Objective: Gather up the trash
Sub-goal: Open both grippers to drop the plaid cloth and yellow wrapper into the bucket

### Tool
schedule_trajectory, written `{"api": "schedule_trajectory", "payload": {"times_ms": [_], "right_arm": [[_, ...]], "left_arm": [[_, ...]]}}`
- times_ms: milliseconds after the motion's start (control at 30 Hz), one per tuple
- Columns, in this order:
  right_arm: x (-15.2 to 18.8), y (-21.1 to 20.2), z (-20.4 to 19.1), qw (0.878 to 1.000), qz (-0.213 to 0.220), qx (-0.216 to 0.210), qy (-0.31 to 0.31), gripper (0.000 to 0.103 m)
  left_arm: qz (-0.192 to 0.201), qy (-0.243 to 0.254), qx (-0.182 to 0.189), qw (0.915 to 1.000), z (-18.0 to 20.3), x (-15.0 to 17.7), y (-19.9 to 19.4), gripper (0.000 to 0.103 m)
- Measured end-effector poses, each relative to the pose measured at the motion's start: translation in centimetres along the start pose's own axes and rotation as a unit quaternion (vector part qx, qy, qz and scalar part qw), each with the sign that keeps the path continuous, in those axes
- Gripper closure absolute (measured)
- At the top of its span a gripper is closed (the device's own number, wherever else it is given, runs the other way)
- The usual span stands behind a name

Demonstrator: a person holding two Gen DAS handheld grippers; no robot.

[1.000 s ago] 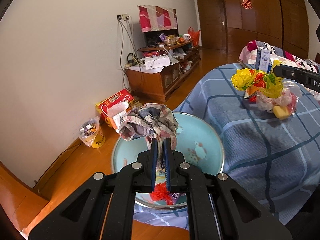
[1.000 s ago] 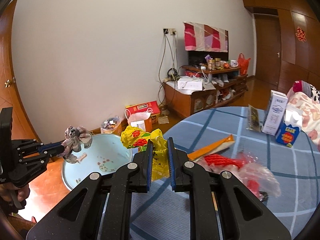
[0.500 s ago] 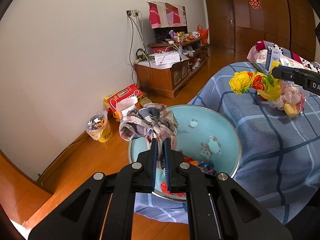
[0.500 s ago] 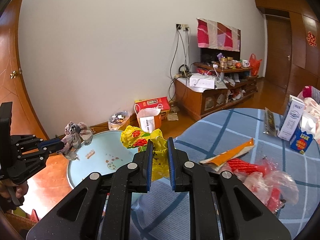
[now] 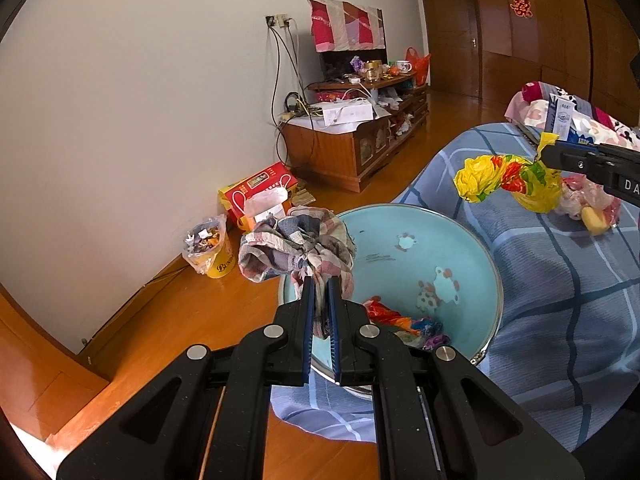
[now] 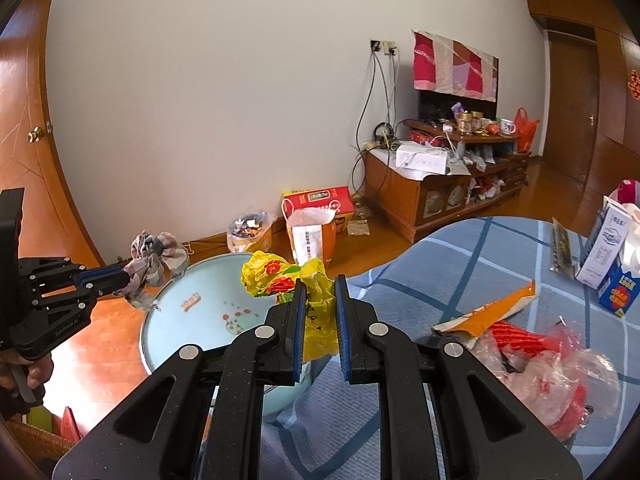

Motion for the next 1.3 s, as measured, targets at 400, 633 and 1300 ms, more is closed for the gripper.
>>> {"api": "schedule_trajectory", "payload": {"times_ms": [400, 633, 1300], "right_arm": [[0.0, 0.8, -1.4, 1.0, -0.009, -0.007, -0.01, 0.088], [-0.1, 0.7, -1.7, 1.0, -0.011, -0.01, -0.012, 0.088], [0.0, 1.1, -2.9, 0.999, -0.018, -0.021, -0.018, 0.088]], "left_arm": [[-0.009, 0.005, -0.007, 0.9999, -0.3, 0.4, 0.4, 0.096], [-0.01, 0.007, -0.005, 0.9999, -0.2, 0.4, 0.4, 0.096], [-0.011, 0.012, 0.006, 0.9999, 0.8, 0.5, 0.1, 0.096]]}}
Point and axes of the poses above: each gripper's, at about its wrist camera, not at the fingertips, and y roughly the way its jaws point, z to its right, x to its underside, the point moved 8 cm from there along y, roughly the way its jaws point, and after that the axes turned 5 degrees about x, right-handed, at the moved point
